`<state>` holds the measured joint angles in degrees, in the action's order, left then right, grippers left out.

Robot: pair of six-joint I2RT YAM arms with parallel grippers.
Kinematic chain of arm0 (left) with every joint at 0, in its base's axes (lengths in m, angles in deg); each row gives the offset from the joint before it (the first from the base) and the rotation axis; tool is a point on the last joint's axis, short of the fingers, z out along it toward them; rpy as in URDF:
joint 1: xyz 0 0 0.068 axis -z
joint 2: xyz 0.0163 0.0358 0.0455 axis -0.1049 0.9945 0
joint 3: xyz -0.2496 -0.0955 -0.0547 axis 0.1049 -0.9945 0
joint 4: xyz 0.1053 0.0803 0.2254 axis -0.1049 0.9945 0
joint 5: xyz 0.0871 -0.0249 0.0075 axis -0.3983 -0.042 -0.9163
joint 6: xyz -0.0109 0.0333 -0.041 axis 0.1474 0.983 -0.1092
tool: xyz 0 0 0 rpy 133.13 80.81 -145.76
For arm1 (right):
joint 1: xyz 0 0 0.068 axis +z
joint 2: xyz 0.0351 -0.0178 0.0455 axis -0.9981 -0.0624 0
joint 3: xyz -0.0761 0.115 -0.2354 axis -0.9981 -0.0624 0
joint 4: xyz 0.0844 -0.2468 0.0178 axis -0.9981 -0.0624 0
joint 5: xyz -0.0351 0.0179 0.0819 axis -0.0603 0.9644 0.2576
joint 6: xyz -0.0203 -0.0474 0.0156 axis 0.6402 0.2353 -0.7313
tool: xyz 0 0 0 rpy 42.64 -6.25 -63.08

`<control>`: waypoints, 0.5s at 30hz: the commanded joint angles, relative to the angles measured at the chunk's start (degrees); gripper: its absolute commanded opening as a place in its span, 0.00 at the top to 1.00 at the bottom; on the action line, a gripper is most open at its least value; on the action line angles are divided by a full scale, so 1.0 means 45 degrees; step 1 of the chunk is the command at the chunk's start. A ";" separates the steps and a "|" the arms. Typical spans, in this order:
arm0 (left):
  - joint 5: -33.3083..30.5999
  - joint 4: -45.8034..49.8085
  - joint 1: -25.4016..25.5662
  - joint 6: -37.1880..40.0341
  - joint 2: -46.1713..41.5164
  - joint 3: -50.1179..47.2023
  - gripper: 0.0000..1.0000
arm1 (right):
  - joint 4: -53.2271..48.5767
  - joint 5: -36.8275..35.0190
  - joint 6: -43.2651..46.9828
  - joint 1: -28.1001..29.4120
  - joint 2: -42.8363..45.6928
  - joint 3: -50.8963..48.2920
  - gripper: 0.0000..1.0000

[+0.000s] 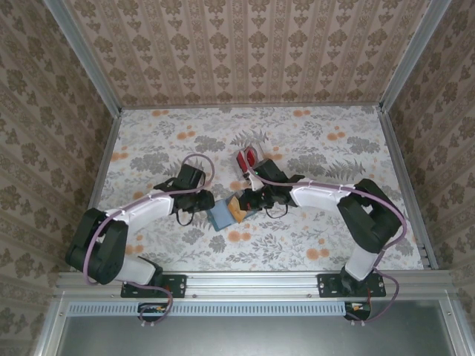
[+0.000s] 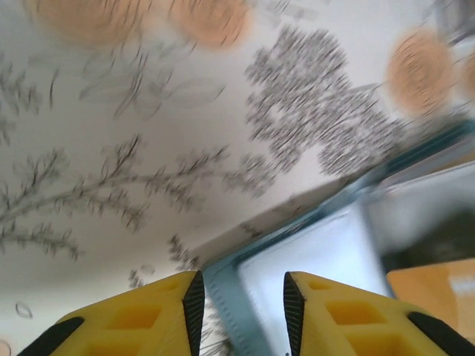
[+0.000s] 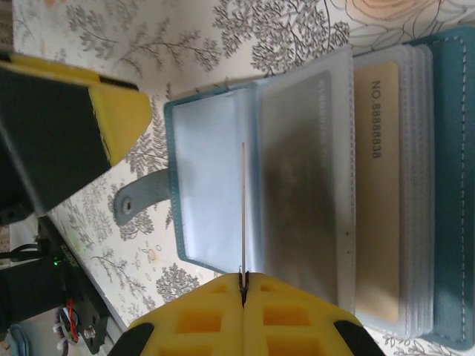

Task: Put the credit cards into the card holder

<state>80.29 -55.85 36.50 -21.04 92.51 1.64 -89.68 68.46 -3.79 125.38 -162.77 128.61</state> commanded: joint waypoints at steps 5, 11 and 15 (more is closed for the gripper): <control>0.0127 -0.0557 0.0121 -0.0578 0.0546 -0.0813 0.67 | 0.0549 0.0408 0.0199 -0.0076 -0.0855 0.0544 0.99; 0.0063 -0.0711 0.0126 -0.0539 0.1091 -0.0802 0.72 | 0.0765 0.0415 0.0132 -0.0102 -0.1145 0.0453 0.99; 0.0030 -0.0747 0.0141 -0.0546 0.1102 -0.0777 0.73 | 0.0728 0.0394 0.0176 -0.0189 -0.1349 0.0500 0.99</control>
<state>79.07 -56.84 36.70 -22.77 94.35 -0.98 -86.34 69.68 -3.38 125.08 -166.97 129.88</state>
